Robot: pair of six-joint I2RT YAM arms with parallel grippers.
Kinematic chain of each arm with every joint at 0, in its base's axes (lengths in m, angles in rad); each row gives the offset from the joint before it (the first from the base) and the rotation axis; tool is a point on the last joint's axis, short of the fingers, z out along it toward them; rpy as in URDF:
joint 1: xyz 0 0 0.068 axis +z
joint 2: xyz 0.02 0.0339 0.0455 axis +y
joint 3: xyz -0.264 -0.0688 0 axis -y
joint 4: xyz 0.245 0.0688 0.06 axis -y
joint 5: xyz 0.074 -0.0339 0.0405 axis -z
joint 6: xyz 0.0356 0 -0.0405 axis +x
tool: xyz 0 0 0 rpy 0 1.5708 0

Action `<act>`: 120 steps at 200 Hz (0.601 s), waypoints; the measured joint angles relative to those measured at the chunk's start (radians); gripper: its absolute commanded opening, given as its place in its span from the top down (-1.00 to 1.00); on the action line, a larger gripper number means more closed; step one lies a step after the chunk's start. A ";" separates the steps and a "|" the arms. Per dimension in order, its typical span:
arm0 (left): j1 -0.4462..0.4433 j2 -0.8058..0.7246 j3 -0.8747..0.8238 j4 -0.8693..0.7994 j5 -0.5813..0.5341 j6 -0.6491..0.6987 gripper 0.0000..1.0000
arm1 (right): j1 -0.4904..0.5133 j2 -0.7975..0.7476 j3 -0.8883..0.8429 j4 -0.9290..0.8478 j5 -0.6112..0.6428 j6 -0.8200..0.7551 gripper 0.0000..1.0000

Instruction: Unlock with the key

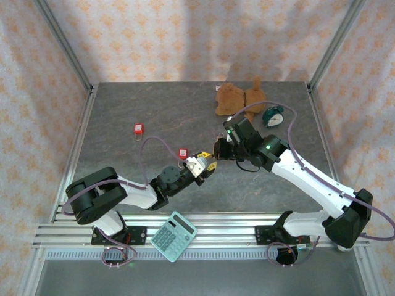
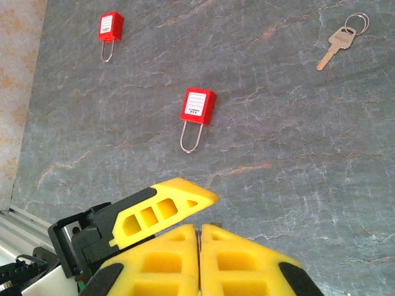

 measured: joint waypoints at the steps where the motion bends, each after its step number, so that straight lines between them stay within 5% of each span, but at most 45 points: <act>1: 0.000 0.000 0.000 0.001 0.000 0.000 0.24 | 0.000 0.000 0.000 0.000 0.000 0.000 0.86; 120: 0.000 0.031 0.000 0.045 0.000 -0.023 0.49 | 0.000 -0.010 -0.027 0.012 -0.016 0.004 0.86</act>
